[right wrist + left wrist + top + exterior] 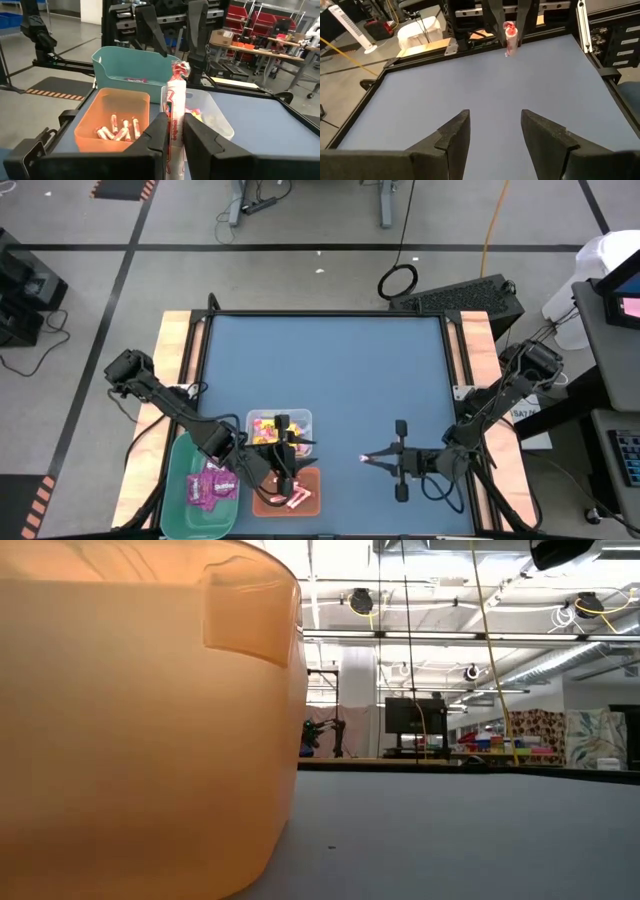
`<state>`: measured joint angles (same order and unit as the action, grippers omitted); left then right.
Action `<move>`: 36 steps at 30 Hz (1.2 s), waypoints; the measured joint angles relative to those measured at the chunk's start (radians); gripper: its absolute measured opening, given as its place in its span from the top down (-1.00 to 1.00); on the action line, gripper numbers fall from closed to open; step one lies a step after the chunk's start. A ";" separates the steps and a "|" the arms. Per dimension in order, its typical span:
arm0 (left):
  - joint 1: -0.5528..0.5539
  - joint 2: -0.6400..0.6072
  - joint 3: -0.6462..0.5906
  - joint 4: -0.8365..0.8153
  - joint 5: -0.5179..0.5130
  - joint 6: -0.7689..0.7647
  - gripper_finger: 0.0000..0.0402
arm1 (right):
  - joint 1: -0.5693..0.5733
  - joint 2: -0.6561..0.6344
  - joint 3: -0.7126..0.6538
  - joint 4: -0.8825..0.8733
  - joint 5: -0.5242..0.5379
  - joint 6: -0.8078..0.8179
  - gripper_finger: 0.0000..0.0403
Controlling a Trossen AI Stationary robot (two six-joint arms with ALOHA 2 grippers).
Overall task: Sort candy
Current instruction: Put the red candy into the orange bin
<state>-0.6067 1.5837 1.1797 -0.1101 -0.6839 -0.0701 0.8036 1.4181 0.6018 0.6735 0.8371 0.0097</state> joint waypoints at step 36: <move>0.000 0.000 0.000 -0.003 0.070 -0.002 0.09 | 0.000 0.000 0.000 -0.012 -0.001 -0.622 0.81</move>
<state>-0.6071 1.5837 1.1797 -0.1131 -0.6139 -0.0723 0.8040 1.4181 0.6018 0.6613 0.8364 -0.6126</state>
